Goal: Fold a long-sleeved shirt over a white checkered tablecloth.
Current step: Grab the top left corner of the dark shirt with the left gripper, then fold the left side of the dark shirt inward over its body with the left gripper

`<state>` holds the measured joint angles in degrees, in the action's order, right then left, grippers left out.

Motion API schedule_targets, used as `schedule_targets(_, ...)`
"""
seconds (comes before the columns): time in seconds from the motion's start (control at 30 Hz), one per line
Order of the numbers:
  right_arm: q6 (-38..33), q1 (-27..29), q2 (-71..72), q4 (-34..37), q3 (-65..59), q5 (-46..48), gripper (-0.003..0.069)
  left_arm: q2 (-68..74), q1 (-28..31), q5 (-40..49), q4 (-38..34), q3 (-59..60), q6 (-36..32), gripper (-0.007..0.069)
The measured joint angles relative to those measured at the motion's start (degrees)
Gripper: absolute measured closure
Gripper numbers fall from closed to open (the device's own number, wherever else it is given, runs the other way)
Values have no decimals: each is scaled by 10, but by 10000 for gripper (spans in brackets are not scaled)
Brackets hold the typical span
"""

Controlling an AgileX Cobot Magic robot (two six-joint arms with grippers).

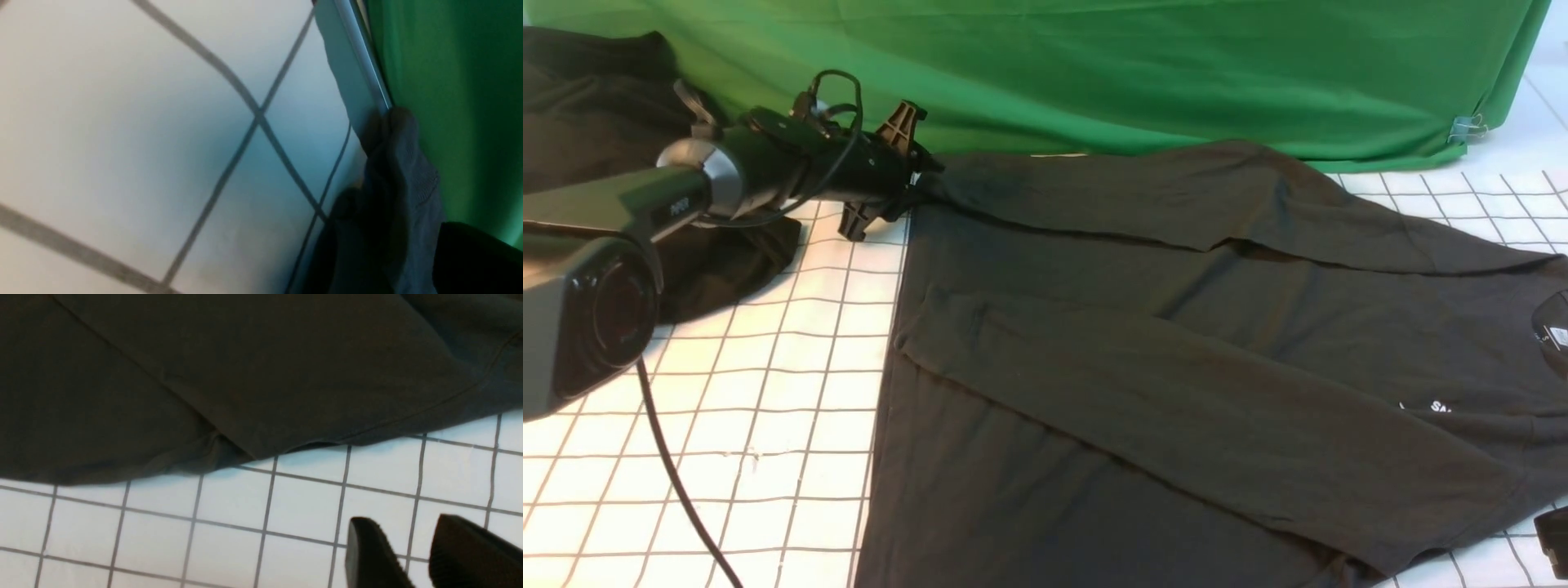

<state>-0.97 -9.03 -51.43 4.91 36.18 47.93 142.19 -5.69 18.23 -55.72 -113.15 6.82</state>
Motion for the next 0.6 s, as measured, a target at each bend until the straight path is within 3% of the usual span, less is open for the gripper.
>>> schedule_targets(0.13, 0, 0, 0, 0, 0, 0, 432, 2, -5, -9, 17, 0, -10, 394)
schedule_targets(0.2, 0, 0, 0, 0, 0, 0, 429, 2, -6, -4, 25, -1, -12, 450)
schedule_targets(0.23, 0, 0, 0, 0, 0, 0, 428, 2, -6, 7, 27, -1, -14, 514)
schedule_targets(0.37, 0, 0, 0, 0, 0, 0, 424, -10, -5, 56, 31, 0, -49, 603)
schedule_targets(0.6, 0, 0, 0, 0, 0, 0, 421, -117, -2, 183, 55, 2, -118, 614)
